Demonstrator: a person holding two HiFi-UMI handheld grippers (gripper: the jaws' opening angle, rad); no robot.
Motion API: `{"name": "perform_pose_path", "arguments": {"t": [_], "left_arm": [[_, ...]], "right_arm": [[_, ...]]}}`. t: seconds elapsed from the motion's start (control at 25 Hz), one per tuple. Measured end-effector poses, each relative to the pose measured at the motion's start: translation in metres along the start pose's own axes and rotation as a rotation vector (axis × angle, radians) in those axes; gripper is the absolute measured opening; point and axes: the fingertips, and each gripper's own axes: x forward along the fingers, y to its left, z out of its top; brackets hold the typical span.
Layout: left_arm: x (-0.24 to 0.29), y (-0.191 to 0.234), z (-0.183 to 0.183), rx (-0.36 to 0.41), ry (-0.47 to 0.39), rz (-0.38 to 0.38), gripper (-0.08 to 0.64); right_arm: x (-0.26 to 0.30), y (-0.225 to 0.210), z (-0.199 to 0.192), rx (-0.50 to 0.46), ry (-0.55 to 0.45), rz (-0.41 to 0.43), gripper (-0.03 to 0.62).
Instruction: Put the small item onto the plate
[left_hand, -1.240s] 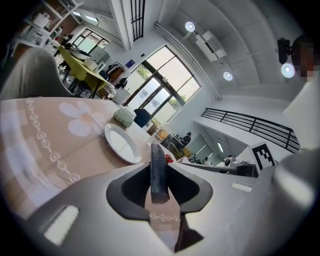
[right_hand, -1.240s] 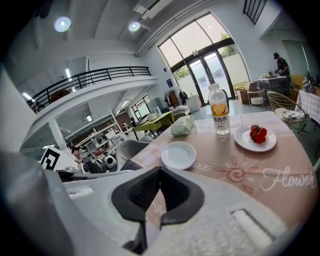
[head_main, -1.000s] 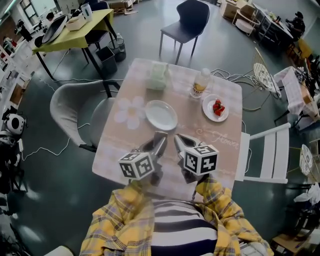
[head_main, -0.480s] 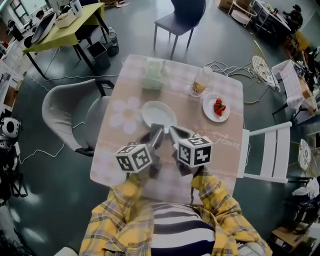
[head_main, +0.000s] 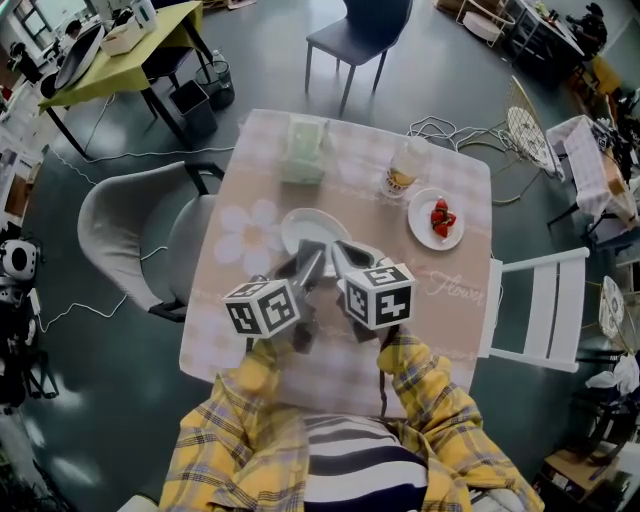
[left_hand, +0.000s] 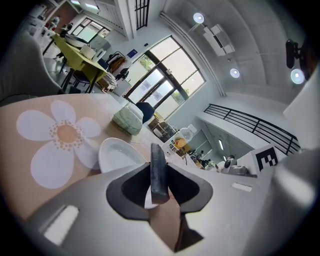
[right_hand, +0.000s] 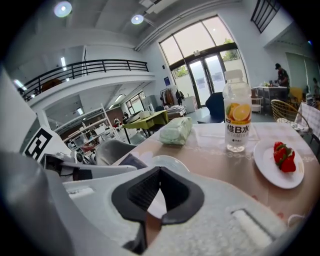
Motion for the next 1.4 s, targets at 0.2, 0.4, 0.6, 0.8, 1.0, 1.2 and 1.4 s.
{"name": "perform_pose_path", "arguments": {"t": [0.2,0.4,0.6,0.8,1.0,1.2,1.4], "left_arm": [[0.01,0.01,0.003,0.009,0.034,0.042,0.094],[0.016,0.01,-0.001,0.031,0.094,0.058,0.097],[0.019,0.016,-0.001,0.096,0.118,0.105,0.104],[0.023,0.022,0.001,0.137,0.121,0.145,0.107],[0.022,0.031,0.01,0.167,0.095,0.188,0.17],[0.021,0.031,0.014,0.196,0.08,0.202,0.166],[0.018,0.03,0.005,0.197,0.097,0.197,0.092]], "right_arm": [[0.009,-0.006,-0.006,0.031,0.018,-0.008,0.002],[0.012,-0.011,-0.01,0.045,0.028,-0.014,0.002],[0.013,-0.013,-0.01,0.053,0.03,-0.012,0.002],[0.013,-0.016,-0.012,0.057,0.034,-0.009,0.002],[0.014,-0.018,-0.014,0.069,0.035,-0.006,0.002],[0.014,-0.02,-0.015,0.071,0.037,-0.006,0.002],[0.013,-0.017,-0.017,0.07,0.047,0.006,0.002]]}}
